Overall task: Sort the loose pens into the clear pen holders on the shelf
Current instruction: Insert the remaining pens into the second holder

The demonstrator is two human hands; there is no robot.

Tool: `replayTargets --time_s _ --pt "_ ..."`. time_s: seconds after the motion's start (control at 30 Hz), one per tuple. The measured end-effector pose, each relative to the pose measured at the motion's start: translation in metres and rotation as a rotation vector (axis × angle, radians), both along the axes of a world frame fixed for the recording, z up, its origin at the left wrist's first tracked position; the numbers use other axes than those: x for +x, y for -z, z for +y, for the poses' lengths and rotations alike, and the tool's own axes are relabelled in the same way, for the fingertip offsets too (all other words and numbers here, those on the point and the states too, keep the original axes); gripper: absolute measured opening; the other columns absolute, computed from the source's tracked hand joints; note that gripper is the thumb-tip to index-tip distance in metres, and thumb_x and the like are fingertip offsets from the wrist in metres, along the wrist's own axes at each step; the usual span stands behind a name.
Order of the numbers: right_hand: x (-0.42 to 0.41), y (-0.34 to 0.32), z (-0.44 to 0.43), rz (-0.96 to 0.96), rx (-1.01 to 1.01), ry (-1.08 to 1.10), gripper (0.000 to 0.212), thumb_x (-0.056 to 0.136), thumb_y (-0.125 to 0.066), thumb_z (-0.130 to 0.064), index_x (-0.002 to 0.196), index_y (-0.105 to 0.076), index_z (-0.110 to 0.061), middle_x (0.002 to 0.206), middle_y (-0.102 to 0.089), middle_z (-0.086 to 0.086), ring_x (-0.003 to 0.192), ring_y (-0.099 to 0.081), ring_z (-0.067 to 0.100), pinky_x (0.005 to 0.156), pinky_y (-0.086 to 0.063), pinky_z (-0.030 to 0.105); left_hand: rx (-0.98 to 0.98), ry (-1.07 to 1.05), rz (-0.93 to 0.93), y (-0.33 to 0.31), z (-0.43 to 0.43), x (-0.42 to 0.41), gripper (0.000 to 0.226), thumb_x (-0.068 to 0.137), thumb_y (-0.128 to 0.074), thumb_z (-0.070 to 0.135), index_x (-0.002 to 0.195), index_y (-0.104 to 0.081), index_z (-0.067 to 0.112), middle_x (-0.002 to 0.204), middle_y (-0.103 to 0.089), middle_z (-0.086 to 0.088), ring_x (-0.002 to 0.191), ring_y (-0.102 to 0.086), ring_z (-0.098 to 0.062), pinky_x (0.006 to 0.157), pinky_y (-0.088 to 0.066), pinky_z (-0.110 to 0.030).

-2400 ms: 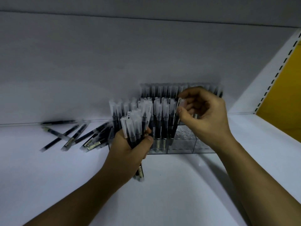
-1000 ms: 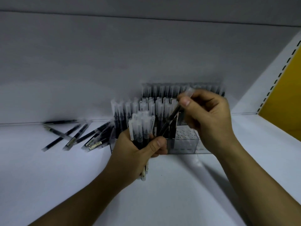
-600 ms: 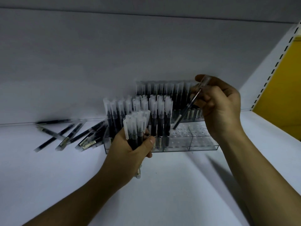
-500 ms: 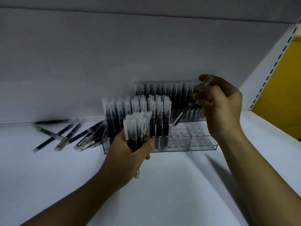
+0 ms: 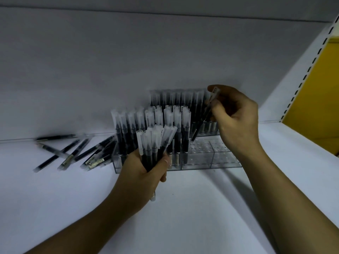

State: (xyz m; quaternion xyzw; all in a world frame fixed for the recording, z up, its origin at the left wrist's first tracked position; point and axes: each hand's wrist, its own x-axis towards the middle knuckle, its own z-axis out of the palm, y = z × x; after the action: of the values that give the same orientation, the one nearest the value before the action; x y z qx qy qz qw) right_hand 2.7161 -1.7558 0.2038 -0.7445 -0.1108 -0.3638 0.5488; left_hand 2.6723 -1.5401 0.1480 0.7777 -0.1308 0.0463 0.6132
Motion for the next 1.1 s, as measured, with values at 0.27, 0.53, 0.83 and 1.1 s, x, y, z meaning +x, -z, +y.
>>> replayTargets --time_s 0.27,0.53,0.83,1.1 --pt "0.004 0.014 0.006 0.114 -0.317 -0.060 0.036 0.101 -0.058 -0.012 0.136 -0.063 -0.021 0.086 -0.064 -0.019 0.073 -0.060 -0.002 0.067 -0.045 0.011 -0.063 -0.023 -0.022 0.001 0.000 0.002 0.011 0.093 -0.063 0.022 0.091 -0.062 0.011 0.066 -0.066 -0.006 0.063 -0.059 -0.052 0.057 -0.054 -0.065" --pt "0.001 0.014 0.010 0.172 -0.320 -0.023 0.036 0.095 -0.064 -0.011 0.127 -0.065 -0.027 0.097 -0.068 -0.013 0.084 -0.065 0.005 0.070 -0.050 0.012 -0.140 0.039 -0.018 0.000 0.000 0.003 0.027 0.089 -0.066 0.036 0.094 -0.063 0.010 0.068 -0.067 -0.008 0.069 -0.064 -0.042 0.061 -0.056 -0.064" --pt "-0.020 0.006 0.030 -0.037 -0.080 -0.339 0.014 0.088 -0.074 -0.021 0.097 -0.072 -0.011 0.078 -0.069 0.013 0.061 -0.058 0.037 0.051 -0.049 0.044 -0.231 0.198 0.043 -0.005 -0.001 0.001 0.023 0.081 -0.065 0.024 0.097 -0.064 0.008 0.084 -0.076 -0.012 0.076 -0.074 -0.031 0.069 -0.062 -0.041" --pt "-0.020 0.008 0.037 0.123 -0.049 -0.522 0.019 0.079 -0.081 -0.023 0.089 -0.073 -0.009 0.077 -0.071 0.011 0.046 -0.048 0.020 0.043 -0.047 0.026 -0.287 0.185 -0.018 -0.008 -0.004 -0.001 0.025 0.083 -0.061 0.020 0.104 -0.064 0.006 0.077 -0.076 -0.011 0.072 -0.075 -0.022 0.063 -0.061 -0.027"
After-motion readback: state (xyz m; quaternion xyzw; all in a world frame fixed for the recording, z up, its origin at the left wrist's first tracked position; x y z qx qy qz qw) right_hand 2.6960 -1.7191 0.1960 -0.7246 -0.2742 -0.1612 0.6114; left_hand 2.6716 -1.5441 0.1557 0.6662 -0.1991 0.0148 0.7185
